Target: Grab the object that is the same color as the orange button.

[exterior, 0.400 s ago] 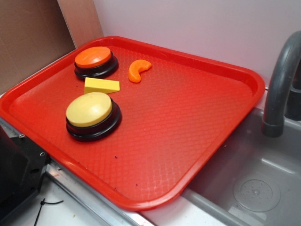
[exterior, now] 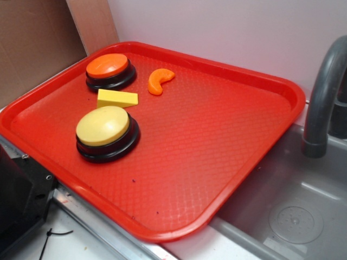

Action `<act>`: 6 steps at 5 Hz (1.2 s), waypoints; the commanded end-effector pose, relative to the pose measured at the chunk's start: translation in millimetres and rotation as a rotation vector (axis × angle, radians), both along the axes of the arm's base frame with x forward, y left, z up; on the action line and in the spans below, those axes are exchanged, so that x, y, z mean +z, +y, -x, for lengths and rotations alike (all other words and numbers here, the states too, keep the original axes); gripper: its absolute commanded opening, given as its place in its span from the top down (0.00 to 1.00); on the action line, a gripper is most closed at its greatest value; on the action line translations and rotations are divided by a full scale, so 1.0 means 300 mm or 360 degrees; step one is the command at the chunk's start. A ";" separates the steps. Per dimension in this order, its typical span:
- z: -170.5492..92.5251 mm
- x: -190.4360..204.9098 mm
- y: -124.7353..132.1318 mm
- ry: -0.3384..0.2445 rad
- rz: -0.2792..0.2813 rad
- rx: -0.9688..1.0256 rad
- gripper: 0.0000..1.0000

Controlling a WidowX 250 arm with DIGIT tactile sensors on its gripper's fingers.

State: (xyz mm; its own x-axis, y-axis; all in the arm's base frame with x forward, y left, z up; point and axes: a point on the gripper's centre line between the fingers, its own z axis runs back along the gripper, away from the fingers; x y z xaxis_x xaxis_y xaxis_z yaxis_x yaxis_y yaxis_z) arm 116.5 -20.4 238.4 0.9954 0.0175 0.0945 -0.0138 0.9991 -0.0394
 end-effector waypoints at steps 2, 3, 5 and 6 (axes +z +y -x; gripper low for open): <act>-0.124 -0.110 0.091 -0.0069 0.0119 0.0839 0.00; -0.233 -0.191 0.120 -0.0114 0.0091 0.1104 0.00; -0.390 -0.318 0.155 -0.0226 0.0004 0.1414 0.00; -0.479 -0.403 0.167 -0.0254 -0.0058 0.1432 0.00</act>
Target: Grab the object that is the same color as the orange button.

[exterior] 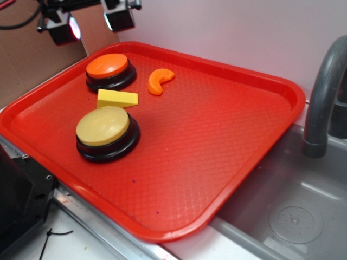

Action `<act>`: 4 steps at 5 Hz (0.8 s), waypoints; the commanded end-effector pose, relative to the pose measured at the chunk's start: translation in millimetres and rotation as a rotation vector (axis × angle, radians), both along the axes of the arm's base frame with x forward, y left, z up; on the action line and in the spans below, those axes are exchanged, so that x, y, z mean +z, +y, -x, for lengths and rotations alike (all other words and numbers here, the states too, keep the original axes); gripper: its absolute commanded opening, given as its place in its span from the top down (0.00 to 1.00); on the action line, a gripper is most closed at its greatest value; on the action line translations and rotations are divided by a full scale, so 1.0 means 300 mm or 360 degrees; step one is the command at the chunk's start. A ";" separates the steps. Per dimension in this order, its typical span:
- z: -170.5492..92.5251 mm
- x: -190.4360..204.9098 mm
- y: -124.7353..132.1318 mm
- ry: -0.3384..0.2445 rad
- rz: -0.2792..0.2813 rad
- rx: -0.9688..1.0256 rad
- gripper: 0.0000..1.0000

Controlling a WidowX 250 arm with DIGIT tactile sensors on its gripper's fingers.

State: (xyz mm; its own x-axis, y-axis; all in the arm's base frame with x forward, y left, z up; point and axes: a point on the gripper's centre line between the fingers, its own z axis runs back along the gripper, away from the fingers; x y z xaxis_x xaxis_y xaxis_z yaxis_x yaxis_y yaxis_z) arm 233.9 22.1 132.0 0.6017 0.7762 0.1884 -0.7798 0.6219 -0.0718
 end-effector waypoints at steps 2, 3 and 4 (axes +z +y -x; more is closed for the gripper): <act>-0.243 -0.183 0.063 -0.0077 -0.0044 -0.0009 0.00; -0.285 -0.231 0.063 -0.0078 -0.0056 0.0004 0.00; -0.323 -0.296 0.046 -0.0028 -0.0185 -0.0030 0.00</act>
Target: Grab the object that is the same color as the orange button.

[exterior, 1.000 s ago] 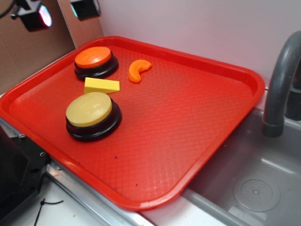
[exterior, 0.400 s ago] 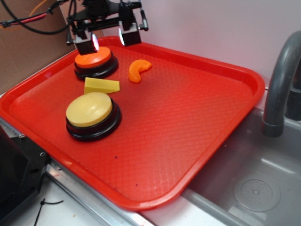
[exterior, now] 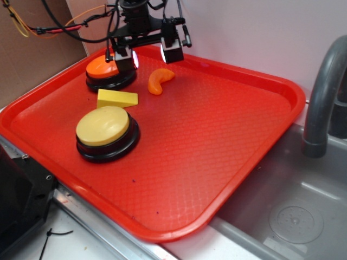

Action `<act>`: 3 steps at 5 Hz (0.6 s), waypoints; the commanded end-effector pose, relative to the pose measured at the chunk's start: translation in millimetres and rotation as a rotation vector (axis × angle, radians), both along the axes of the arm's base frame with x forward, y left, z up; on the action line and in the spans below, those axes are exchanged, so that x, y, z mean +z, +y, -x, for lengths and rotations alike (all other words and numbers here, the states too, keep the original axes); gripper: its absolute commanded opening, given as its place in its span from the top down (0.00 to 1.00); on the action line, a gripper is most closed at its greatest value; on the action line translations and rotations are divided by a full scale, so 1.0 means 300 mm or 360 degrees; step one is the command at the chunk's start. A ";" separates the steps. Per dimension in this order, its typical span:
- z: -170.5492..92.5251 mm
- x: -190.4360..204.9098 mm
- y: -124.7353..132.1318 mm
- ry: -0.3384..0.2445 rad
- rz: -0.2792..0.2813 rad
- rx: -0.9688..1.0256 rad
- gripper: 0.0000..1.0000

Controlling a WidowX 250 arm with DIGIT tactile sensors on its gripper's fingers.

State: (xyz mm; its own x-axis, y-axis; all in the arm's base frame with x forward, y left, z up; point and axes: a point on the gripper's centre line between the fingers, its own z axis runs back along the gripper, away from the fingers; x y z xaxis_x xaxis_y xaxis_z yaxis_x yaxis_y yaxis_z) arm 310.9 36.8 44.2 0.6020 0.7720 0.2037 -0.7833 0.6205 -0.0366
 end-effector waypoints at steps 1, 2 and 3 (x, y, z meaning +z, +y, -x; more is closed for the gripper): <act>-0.029 -0.025 -0.063 -0.0029 -0.0049 -0.0101 0.00; -0.022 -0.040 -0.070 -0.0018 0.0008 -0.0133 0.00; -0.010 -0.048 -0.073 -0.0024 -0.0002 -0.0119 1.00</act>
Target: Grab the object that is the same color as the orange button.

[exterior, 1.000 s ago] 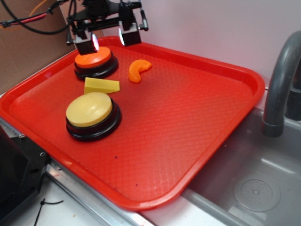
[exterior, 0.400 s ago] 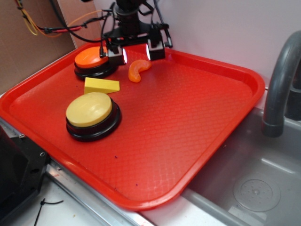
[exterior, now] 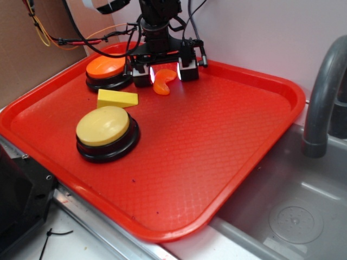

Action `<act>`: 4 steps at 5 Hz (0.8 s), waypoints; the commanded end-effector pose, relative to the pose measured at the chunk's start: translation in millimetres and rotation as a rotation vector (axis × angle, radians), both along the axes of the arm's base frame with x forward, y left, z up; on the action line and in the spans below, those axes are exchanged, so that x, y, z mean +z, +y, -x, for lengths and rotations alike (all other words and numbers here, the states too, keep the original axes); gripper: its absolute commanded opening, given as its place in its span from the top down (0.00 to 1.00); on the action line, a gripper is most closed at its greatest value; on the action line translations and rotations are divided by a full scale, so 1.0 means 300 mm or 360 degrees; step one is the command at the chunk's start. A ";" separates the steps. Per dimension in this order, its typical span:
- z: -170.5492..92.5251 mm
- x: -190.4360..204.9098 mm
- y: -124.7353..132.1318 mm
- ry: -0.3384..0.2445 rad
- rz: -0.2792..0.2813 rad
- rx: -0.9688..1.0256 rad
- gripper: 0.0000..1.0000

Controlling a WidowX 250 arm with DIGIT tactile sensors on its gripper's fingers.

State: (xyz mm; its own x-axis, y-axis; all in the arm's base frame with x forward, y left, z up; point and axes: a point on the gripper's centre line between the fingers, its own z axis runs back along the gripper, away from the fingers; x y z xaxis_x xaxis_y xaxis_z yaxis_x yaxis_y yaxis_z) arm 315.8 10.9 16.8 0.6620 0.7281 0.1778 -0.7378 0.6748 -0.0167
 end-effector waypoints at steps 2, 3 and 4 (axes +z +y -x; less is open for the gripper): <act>0.073 0.068 -0.013 -0.0077 0.0053 -0.0021 1.00; 0.089 0.121 -0.004 -0.0024 0.0091 -0.0118 1.00; 0.069 0.203 0.033 -0.0012 0.0136 -0.0179 1.00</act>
State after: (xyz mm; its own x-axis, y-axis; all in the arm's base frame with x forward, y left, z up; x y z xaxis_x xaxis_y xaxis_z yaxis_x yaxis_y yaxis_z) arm 287.0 10.5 53.6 0.7498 0.6593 0.0566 -0.6586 0.7518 -0.0327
